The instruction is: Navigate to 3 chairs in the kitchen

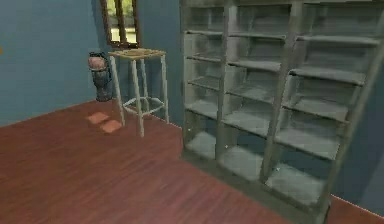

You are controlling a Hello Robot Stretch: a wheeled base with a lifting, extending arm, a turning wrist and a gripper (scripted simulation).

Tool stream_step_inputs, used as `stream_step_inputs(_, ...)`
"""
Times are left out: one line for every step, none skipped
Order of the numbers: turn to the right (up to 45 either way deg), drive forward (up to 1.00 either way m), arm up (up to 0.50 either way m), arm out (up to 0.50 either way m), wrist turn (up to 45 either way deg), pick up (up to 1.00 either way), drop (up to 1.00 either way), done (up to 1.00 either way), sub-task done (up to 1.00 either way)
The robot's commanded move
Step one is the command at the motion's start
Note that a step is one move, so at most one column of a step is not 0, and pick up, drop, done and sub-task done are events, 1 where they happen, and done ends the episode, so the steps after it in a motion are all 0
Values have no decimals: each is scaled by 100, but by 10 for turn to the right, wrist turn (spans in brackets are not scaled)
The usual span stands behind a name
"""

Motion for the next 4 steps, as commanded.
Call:
stream_step_inputs(-330, 0, 0, 0, 0, 0, 0, 0, 0)
stream_step_inputs(0, 45, 0, 0, 0, 0, 0, 0, 0)
stream_step_inputs(-450, 0, 0, 0, 0, 0, 0, 0, 0)
stream_step_inputs(-150, 0, 0, 0, 0, 0, 0, 0, 0)
